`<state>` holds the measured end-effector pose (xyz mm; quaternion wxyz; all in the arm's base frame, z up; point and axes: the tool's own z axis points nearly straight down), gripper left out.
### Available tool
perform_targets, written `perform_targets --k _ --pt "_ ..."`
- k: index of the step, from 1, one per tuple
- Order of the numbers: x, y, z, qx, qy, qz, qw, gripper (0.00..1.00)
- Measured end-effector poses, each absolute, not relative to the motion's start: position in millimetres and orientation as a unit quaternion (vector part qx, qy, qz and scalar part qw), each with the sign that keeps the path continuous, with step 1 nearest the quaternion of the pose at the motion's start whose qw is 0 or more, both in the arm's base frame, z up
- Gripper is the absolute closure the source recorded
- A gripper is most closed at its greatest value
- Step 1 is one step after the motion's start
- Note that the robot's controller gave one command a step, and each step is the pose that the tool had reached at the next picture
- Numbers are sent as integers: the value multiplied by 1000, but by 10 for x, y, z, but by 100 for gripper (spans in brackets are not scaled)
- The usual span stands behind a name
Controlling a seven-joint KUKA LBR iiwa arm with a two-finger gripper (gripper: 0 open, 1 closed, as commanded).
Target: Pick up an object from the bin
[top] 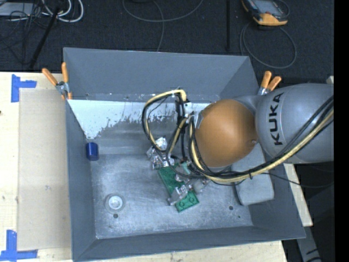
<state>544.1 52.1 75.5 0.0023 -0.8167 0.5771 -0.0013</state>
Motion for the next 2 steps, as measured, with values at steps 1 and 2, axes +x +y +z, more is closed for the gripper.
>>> perform_targets --k 1,2 --pt "5439 535 916 -815 579 1 0 100" --pt "5445 554 1450 -814 580 0 1 100"
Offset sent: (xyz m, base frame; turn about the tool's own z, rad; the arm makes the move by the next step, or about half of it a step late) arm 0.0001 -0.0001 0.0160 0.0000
